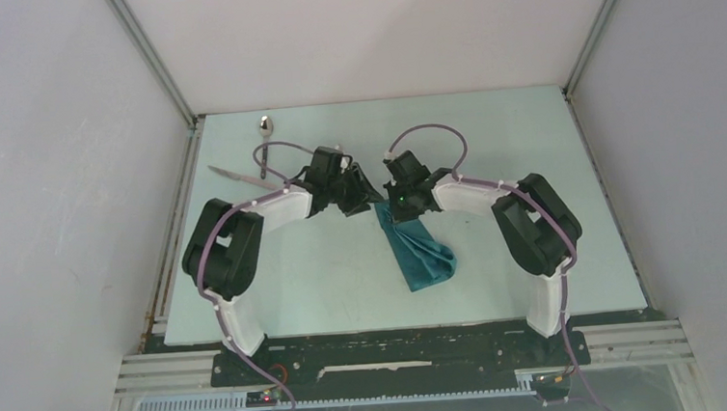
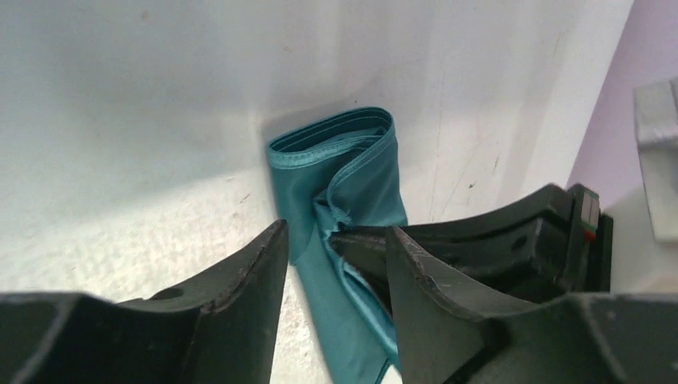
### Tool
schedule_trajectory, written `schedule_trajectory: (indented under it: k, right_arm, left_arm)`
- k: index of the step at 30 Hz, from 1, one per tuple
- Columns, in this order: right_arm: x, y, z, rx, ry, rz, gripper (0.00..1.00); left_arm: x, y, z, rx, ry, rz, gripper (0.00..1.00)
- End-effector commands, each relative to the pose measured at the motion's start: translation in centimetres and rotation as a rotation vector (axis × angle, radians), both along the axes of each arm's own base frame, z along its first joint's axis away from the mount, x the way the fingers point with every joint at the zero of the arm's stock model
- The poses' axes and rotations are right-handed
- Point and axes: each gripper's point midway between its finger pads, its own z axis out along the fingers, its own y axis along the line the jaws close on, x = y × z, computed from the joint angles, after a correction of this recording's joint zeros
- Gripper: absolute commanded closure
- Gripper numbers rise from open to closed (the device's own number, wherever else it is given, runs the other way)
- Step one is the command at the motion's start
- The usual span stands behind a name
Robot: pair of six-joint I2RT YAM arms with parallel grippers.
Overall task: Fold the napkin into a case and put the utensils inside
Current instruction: Pick up the top corner of the smaller rectangle folded napkin from the center of the board, then grasp the top corner of the smaller rectangle folded napkin from the folded napkin.
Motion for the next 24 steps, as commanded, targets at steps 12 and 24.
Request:
schedule_trajectory:
  k: [12, 24]
  right_arm:
    - [-1.0, -0.7, 2.6, 0.203, 0.109, -0.096, 1.0]
    - [-0.6, -0.9, 2.7, 0.24, 0.125, -0.115, 1.0]
  left_arm:
    - [-1.8, 0.0, 0.3, 0.364, -0.234, -0.168, 0.72]
    - [-1.3, -0.7, -1.7, 0.543, -0.246, -0.204, 0.72]
